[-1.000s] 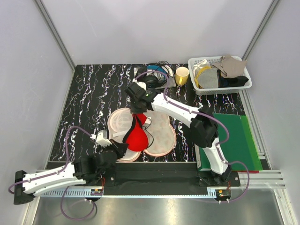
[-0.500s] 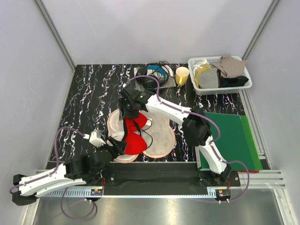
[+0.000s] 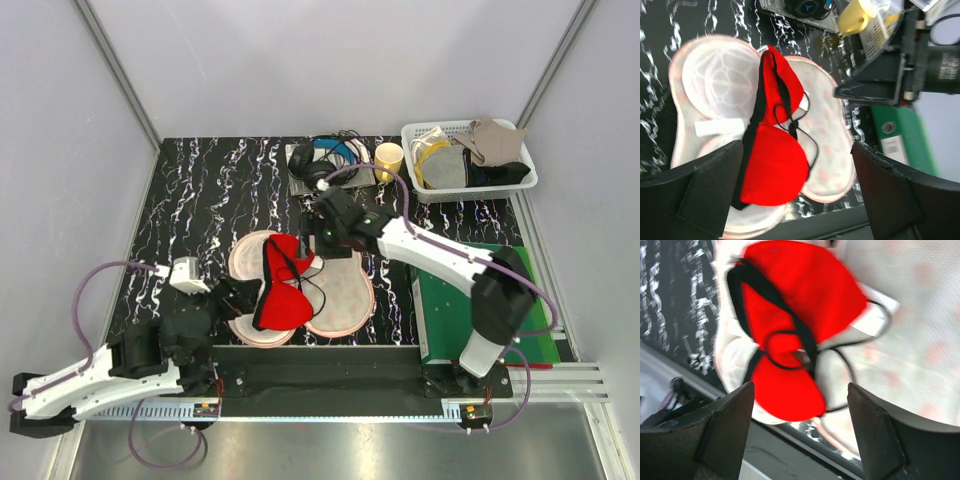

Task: Place the bra in the laundry bag and zip it closed

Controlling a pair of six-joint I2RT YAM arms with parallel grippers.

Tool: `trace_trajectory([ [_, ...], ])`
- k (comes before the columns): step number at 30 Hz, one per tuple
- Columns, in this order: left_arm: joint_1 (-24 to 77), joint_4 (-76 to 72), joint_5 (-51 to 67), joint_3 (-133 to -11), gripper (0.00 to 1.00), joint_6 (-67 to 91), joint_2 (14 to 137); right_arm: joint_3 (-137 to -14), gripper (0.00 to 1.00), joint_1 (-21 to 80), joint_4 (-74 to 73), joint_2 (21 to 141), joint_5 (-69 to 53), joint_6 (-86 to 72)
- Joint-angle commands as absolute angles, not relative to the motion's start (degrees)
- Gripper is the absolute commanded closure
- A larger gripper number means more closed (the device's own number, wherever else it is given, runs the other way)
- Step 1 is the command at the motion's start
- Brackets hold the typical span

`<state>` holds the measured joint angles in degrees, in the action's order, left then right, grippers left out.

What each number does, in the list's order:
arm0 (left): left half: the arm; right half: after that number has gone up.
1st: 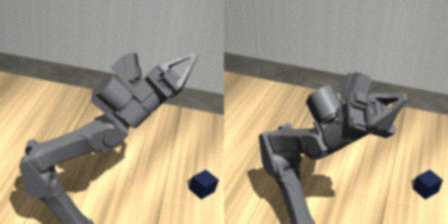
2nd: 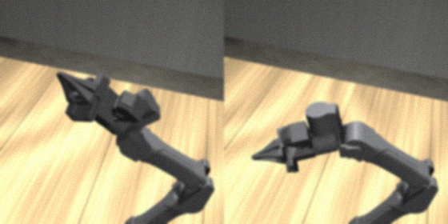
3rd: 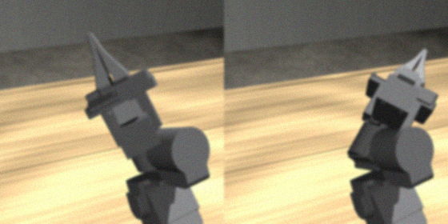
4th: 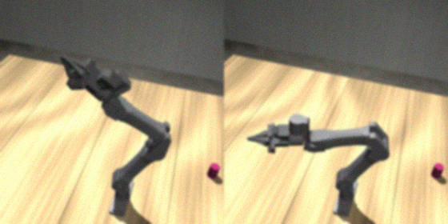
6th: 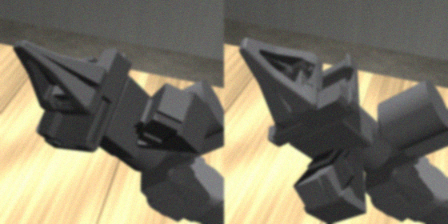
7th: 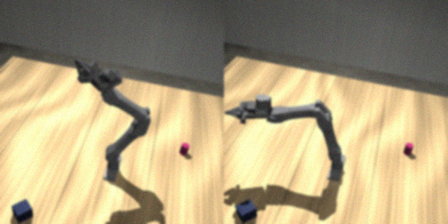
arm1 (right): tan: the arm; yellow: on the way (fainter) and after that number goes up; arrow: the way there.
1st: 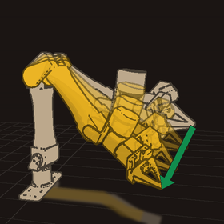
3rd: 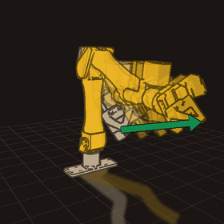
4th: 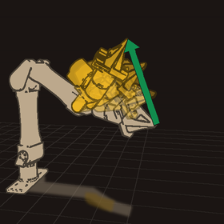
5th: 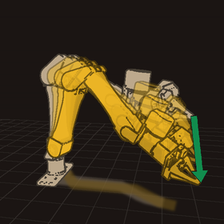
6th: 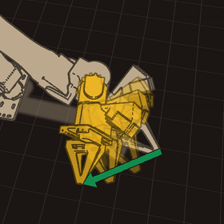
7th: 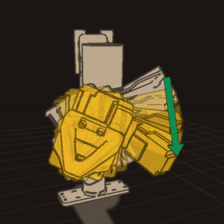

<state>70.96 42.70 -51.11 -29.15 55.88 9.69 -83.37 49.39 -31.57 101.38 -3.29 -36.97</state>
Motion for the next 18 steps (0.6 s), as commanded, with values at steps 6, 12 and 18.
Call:
trace_trajectory([
  [6,53.2,23.2,-31.4,-31.9,0.05,31.8,29.2,-62.6,0.19,44.9,-24.4,88.2,3.0,-39.6],
  [12,30.4,16.1,-12.0,-33.4,0.09,32.5,39.6,-57.2,0.19,43.8,-24.1,86.7,3.9,-38.3],
  [18,21.6,7.0,1.1,-32.5,0.12,33.2,47.0,-54.1,0.25,43.4,-24.1,85.9,7.7,-37.6],
])
